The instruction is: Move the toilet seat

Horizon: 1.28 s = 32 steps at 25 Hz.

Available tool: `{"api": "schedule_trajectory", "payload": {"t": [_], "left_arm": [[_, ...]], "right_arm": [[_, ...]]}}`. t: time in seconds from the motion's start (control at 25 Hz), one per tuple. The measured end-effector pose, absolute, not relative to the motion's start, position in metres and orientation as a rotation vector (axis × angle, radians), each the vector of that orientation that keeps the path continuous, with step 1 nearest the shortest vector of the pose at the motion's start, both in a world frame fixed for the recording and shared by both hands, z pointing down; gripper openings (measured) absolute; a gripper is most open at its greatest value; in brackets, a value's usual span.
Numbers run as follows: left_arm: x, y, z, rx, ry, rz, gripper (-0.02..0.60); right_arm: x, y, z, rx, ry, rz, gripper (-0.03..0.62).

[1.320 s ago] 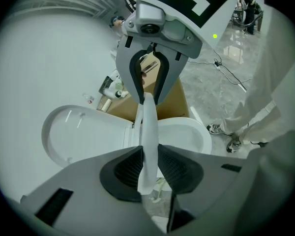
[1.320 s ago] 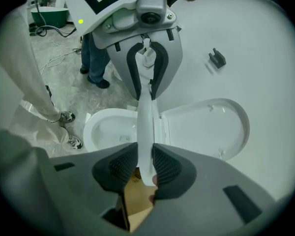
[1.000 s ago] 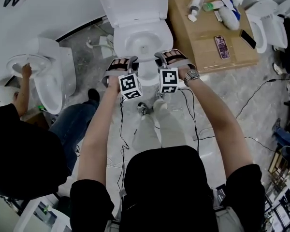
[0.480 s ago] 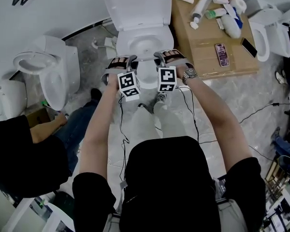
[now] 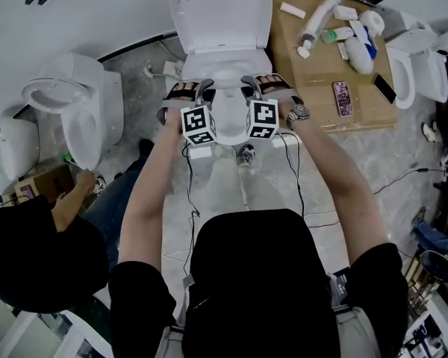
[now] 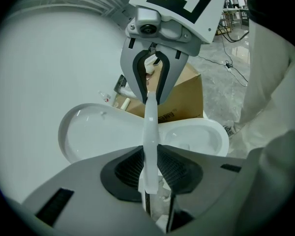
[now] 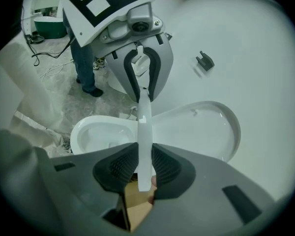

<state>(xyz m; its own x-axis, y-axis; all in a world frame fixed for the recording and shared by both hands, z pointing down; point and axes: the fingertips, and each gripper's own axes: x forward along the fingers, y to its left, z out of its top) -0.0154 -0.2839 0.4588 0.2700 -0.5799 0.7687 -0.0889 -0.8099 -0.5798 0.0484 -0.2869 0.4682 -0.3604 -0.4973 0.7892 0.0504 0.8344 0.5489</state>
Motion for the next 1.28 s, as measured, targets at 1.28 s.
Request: {"api": "schedule_trajectory", "payload": {"t": [1.28], "left_arm": [[-0.029, -0.46, 0.402, -2.153, 0.727, -1.506, 0.086]], "right_arm": [[0.037, -0.462, 0.407, 0.569, -1.816, -0.538, 0.078]]}}
